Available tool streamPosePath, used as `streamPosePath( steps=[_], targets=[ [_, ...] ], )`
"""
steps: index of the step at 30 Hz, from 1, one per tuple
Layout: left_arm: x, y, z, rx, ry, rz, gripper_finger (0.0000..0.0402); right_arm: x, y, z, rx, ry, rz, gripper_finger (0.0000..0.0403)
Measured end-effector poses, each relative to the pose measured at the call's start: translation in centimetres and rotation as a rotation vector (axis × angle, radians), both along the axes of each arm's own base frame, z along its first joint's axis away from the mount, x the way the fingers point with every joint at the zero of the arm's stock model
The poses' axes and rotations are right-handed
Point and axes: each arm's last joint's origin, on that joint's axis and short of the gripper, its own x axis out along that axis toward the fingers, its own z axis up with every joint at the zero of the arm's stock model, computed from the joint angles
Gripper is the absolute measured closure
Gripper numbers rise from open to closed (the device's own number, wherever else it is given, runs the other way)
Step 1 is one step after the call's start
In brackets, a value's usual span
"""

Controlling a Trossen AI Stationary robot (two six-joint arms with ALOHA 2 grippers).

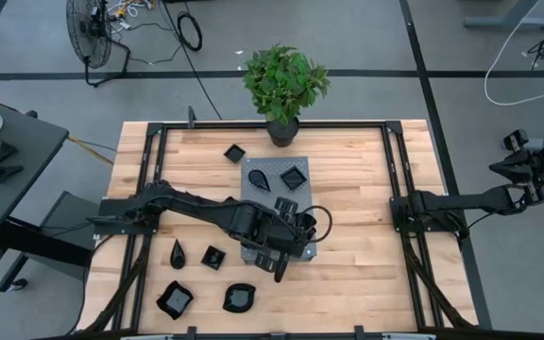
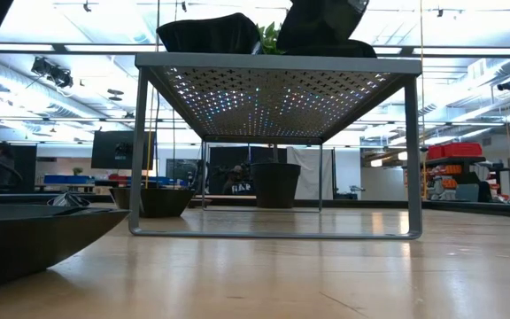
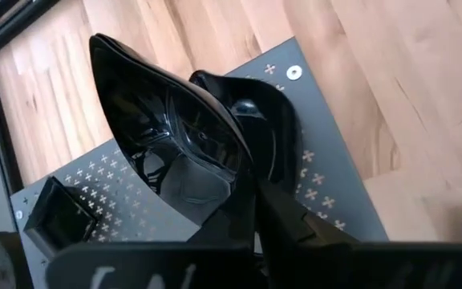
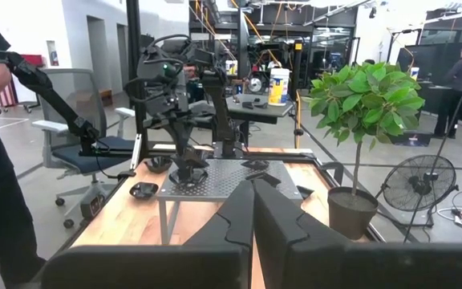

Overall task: Pick & Place Mini shaped plates
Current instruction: Stack the black bowl on top of the black bowl on the shelf

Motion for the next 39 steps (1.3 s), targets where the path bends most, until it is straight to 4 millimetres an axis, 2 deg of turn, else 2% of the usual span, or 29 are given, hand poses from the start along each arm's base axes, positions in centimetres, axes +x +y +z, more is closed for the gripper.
streamPosePath(
  steps=[24,39],
  targets=[
    [0.42,-0.33,-0.94,0.073,0.025,-0.050,0.0386,0.00,0.01,0.00,0.000,0.000,0.000,0.0387],
    [0.32,-0.63,-0.92,0.089,0.029,-0.081,0.0340,0.00,0.01,0.00,0.000,0.000,0.000,0.0387]
  ],
)
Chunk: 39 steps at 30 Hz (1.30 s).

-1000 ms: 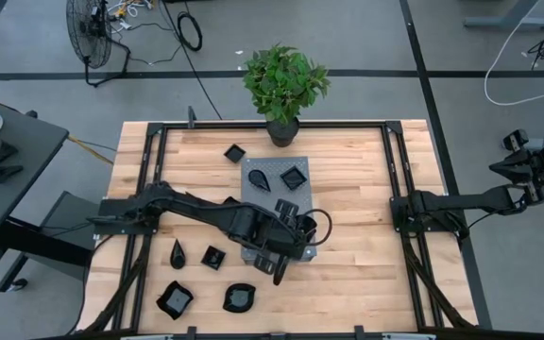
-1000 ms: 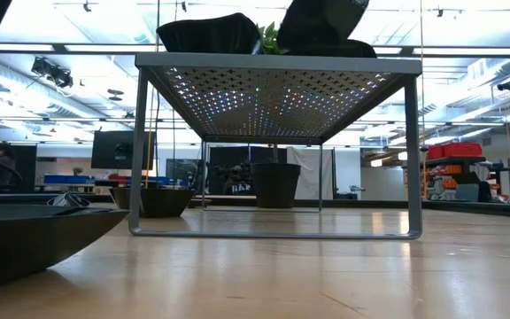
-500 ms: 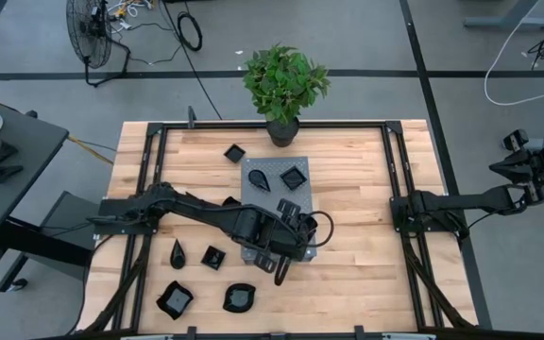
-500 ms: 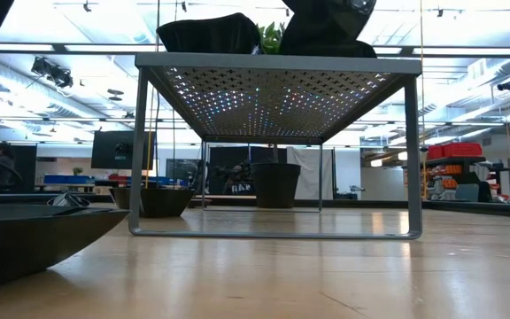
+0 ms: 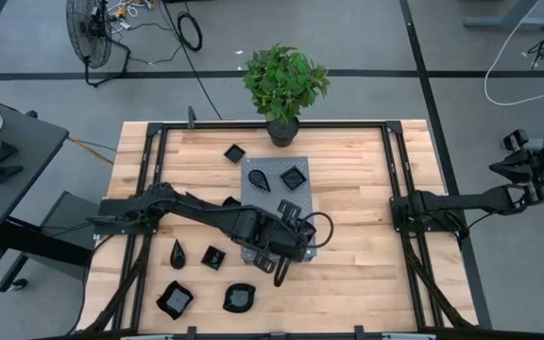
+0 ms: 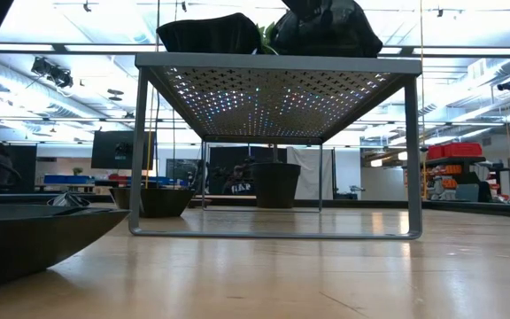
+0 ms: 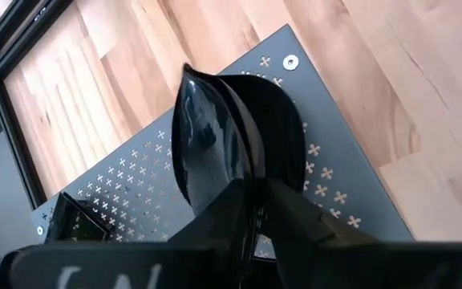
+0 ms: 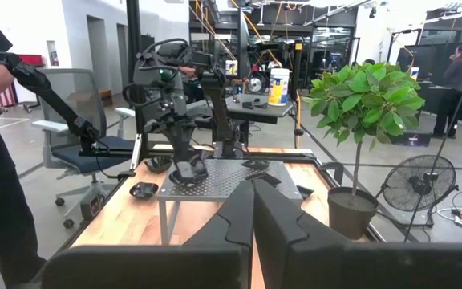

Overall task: Pick & Place Mini shaped plates
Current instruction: Stack the black bowl on top of the black bowl on the shelf

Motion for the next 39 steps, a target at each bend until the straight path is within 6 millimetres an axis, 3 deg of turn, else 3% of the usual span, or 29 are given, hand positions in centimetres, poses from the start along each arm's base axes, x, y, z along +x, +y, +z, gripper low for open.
streamPosePath(
  steps=[18,23,32,39],
  targets=[
    [-0.1,-0.1,-0.1,-0.021,0.015,-0.014,0.0277,0.0,0.0,0.0,0.000,0.000,0.000,0.0387],
    [-0.5,0.0,0.9,-0.020,0.015,-0.014,0.0271,0.0,0.0,0.0,0.000,0.000,0.000,0.0387],
    [-3.8,1.3,4.6,-0.028,0.003,0.062,0.0273,0.0,0.0,0.0,0.000,0.000,0.000,0.0387],
    [-6.4,0.9,5.6,-0.095,0.104,0.097,0.0273,0.0,0.0,0.0,0.000,-0.002,0.001,0.0387]
  ],
)
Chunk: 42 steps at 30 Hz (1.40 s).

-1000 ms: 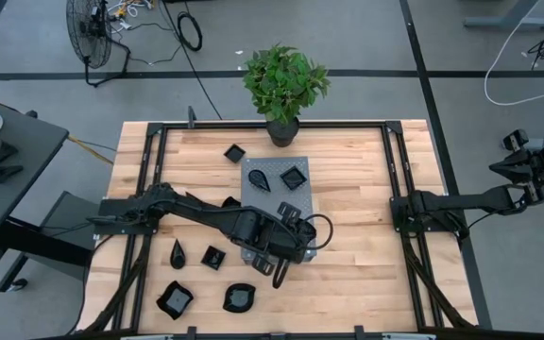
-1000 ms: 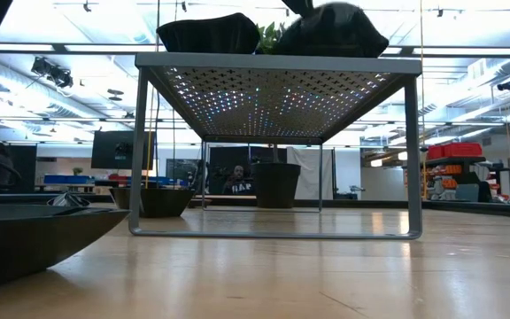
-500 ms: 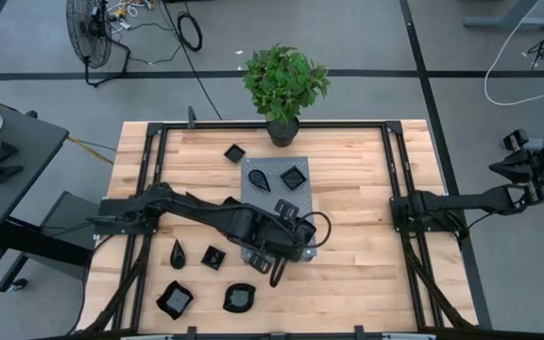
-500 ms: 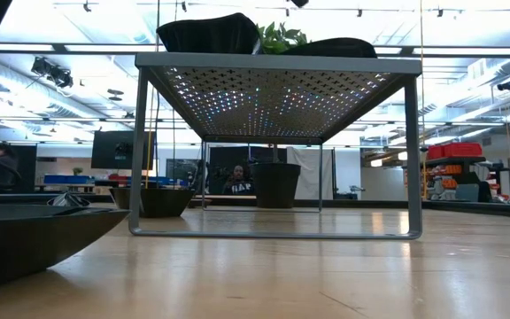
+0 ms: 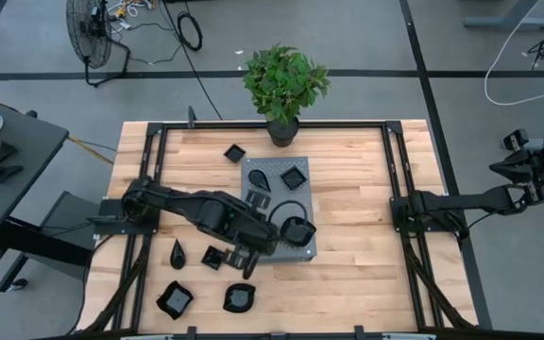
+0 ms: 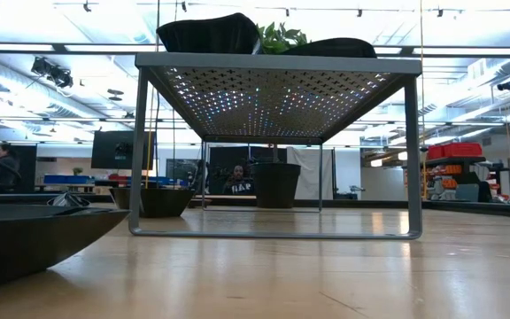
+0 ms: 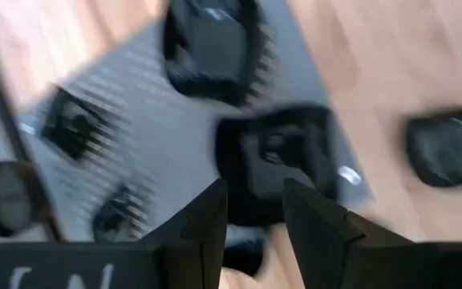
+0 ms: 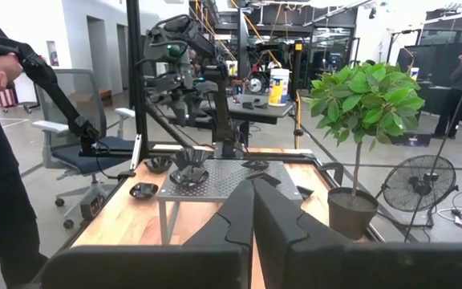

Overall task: Pick & Place Mini shaped plates
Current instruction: Stack the black bowl on top of the black bowl on the shelf

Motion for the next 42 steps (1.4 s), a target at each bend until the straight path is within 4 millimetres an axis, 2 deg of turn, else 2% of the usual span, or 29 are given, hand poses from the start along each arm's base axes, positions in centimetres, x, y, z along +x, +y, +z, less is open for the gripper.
streamPosePath(
  steps=[6,13,20,26,31,42],
  targets=[
    [-1.2,-1.0,0.4,-0.127,0.038,-0.025,0.0273,0.0,0.0,0.0,0.000,-0.005,0.000,0.0387],
    [-1.8,-2.2,0.4,-0.133,0.045,-0.058,0.0273,0.0,0.0,0.1,0.001,-0.008,0.000,0.0387],
    [-2.0,-2.9,0.3,-0.167,0.041,0.001,0.0273,0.0,0.0,0.1,0.001,-0.010,0.000,0.0387],
    [-2.4,-4.5,-0.2,-0.246,0.080,0.061,0.0273,0.0,0.0,0.1,0.001,-0.011,-0.001,0.0387],
    [-3.1,-6.1,-0.5,-0.253,0.090,0.052,0.0273,0.0,0.0,0.1,0.001,-0.012,-0.001,0.0387],
    [-4.4,-7.8,-0.1,-0.211,0.064,-0.014,0.0273,0.0,0.0,0.1,0.001,-0.012,-0.001,0.0387]
  ],
)
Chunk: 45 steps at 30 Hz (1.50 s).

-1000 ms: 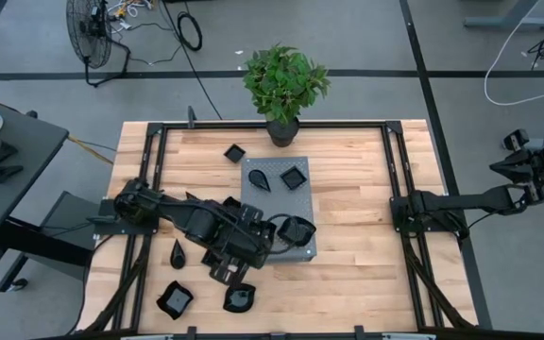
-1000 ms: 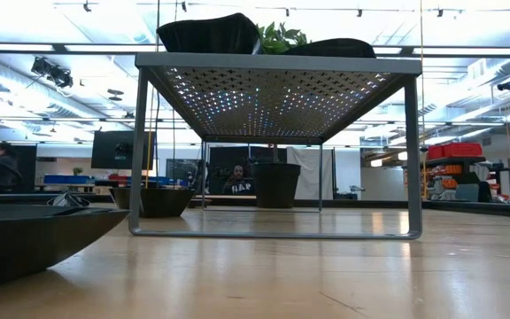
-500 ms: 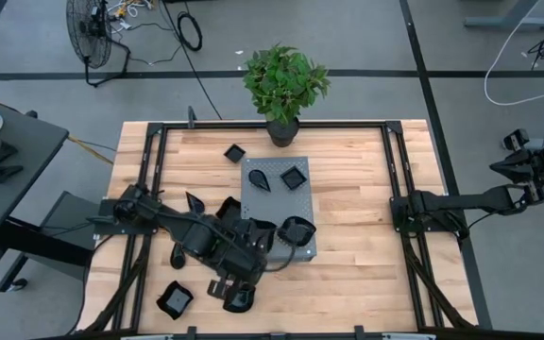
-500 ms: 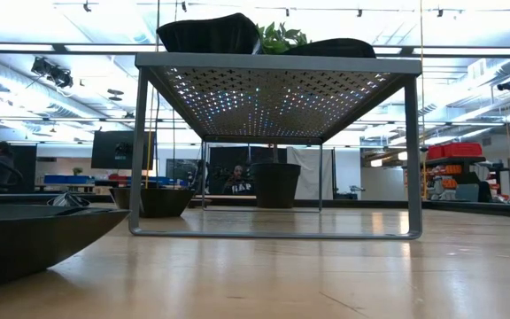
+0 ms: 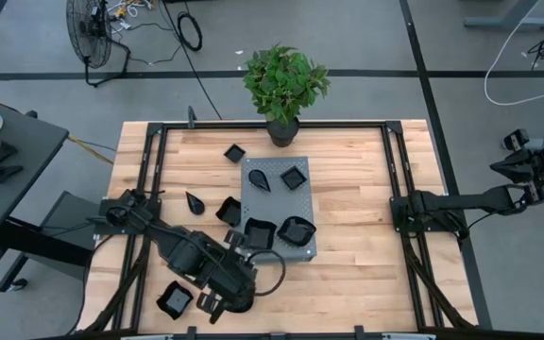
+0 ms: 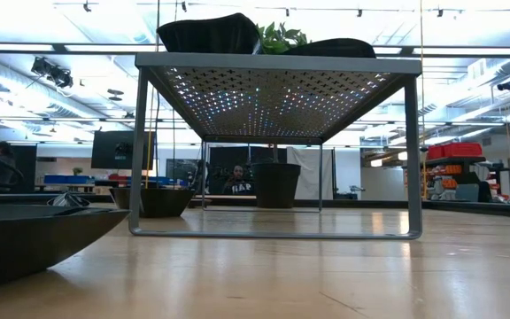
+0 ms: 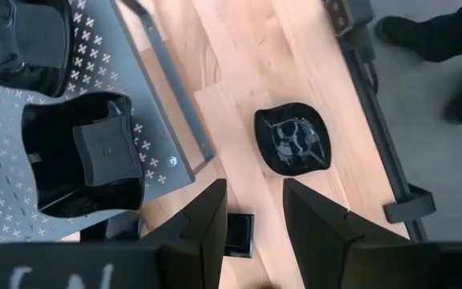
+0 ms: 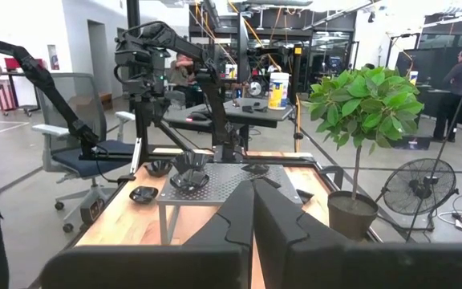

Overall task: Pick & Place Mini shaped plates
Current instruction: Stack the black bowl on top of the black bowl on the shelf

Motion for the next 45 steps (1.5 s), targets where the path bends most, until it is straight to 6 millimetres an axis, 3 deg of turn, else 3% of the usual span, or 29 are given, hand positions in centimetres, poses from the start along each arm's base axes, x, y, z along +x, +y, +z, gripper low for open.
streamPosePath(
  steps=[14,18,23,29,45],
  targets=[
    [-2.5,0.8,3.0,0.026,-0.114,-0.028,0.0273,0.0,0.0,0.0,0.000,0.001,0.000,0.0387],
    [-2.4,1.1,3.0,0.036,-0.118,-0.039,0.0273,0.0,0.0,0.0,0.000,0.001,0.000,0.0387],
    [-2.2,1.7,1.2,0.086,-0.065,-0.044,0.0273,0.0,0.0,0.0,0.000,0.000,0.000,0.0387],
    [-3.0,4.9,-0.4,0.079,-0.064,0.037,0.0273,0.0,0.0,0.0,0.000,0.000,0.000,0.0387],
    [-4.2,16.8,-4.3,0.090,-0.021,0.429,0.0273,0.0,0.0,0.0,0.000,0.000,0.000,0.0387]
  ],
)
